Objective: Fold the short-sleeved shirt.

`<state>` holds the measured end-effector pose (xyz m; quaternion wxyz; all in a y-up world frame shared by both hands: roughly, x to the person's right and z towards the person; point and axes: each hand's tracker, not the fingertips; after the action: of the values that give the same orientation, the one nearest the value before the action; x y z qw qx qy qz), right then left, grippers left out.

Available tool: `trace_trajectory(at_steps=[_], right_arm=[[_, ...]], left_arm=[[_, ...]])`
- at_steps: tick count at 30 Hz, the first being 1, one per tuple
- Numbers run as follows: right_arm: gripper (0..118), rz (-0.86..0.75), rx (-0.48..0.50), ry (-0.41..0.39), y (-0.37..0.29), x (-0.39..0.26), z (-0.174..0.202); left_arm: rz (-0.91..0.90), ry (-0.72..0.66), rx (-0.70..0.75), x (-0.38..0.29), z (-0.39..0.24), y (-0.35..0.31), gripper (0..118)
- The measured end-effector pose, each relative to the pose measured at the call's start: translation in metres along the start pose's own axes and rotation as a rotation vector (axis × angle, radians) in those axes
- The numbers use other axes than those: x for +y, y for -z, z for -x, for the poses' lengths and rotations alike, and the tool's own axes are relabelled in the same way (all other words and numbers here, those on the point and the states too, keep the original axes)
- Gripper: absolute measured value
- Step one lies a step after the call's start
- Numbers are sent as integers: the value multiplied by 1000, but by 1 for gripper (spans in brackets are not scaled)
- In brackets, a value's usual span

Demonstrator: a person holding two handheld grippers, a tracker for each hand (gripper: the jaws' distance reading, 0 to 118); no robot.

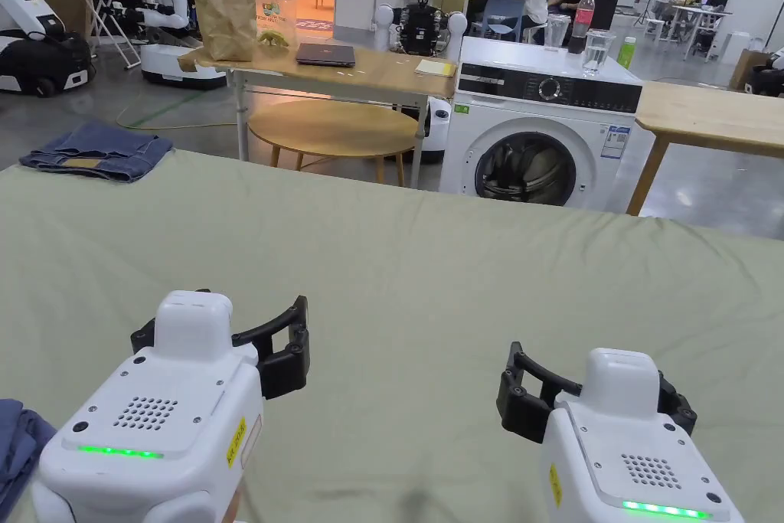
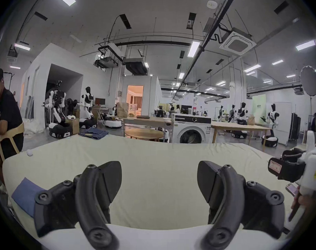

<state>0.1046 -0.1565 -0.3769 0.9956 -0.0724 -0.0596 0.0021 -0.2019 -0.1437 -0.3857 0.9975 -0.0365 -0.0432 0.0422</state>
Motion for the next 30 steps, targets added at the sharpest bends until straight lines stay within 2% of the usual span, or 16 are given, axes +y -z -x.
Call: trace_trajectory(at_steps=[4,8,16,30], right_arm=[[106,-7,20,18,-1,1,-3],[106,4,69,99,0,1,-9],[106,54,25,178,8,3,-12],[106,120,-78,246,11,10,-7]], left_arm=[[0,46,28,-1,-3,1,87],[41,37,31,-1,0,2,88],[53,-19,10,-2,11,-1,88],[38,-104,3,-3,20,0,88]])
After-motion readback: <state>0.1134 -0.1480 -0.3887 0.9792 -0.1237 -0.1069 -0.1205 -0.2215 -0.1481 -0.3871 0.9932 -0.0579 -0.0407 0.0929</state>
